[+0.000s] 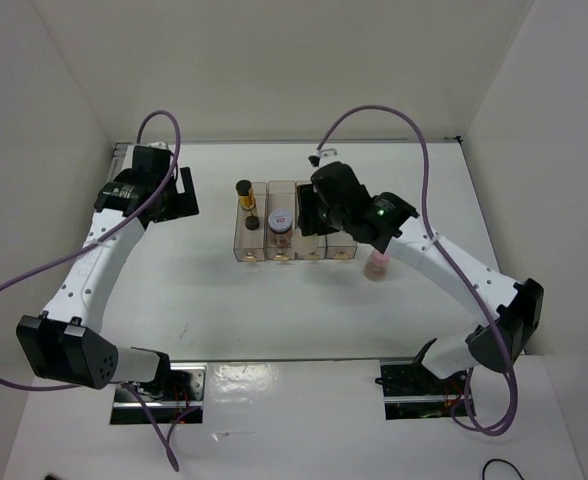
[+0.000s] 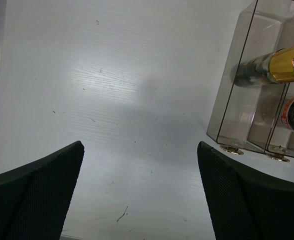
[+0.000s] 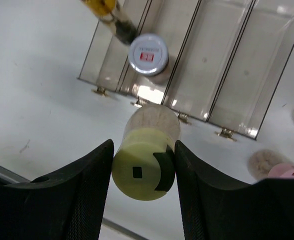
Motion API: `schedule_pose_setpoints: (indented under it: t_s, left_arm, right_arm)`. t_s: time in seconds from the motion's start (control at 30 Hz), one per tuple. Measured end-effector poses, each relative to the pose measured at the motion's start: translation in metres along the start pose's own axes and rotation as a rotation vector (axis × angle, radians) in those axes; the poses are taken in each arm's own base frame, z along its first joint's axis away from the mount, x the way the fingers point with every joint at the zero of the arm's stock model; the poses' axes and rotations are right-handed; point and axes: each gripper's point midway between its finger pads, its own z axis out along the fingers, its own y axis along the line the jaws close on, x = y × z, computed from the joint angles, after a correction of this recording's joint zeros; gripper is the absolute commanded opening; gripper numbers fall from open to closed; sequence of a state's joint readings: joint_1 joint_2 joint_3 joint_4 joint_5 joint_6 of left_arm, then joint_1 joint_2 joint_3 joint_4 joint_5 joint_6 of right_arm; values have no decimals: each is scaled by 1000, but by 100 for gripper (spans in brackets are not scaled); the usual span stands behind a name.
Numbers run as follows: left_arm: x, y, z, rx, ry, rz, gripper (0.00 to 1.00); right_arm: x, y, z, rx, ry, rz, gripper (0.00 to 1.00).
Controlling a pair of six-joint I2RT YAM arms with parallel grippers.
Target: Organize the condiment bottles
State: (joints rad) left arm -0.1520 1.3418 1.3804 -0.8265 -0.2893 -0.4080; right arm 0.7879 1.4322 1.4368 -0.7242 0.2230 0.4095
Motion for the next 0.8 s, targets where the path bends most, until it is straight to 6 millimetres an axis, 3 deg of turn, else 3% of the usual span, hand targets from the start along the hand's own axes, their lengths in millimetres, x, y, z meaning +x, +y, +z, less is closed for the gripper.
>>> schedule_pose_setpoints:
  t_s: [0.1,0.2,0.37,0.5,0.8]
  left_arm:
    - [-2,3,3,5,-4,-4,100]
    - [-4,6,5,9,-9,-15,100]
    - [-7,10,8,14,-14,-33,100]
    - [-7,11,9,20,-13,-39,100]
    - [-6,9,19,25,7,-39,100]
  right_arm:
    - [-32,-9,-2,20,-63,13,0]
    - [-52,-37,14,96,-88,27,0]
    - [-55,-77,58,217,-36,23,0]
    - [-54,-85,82,244,-3,6,0]
    - [-79,-81,100,235,-59,-2,0]
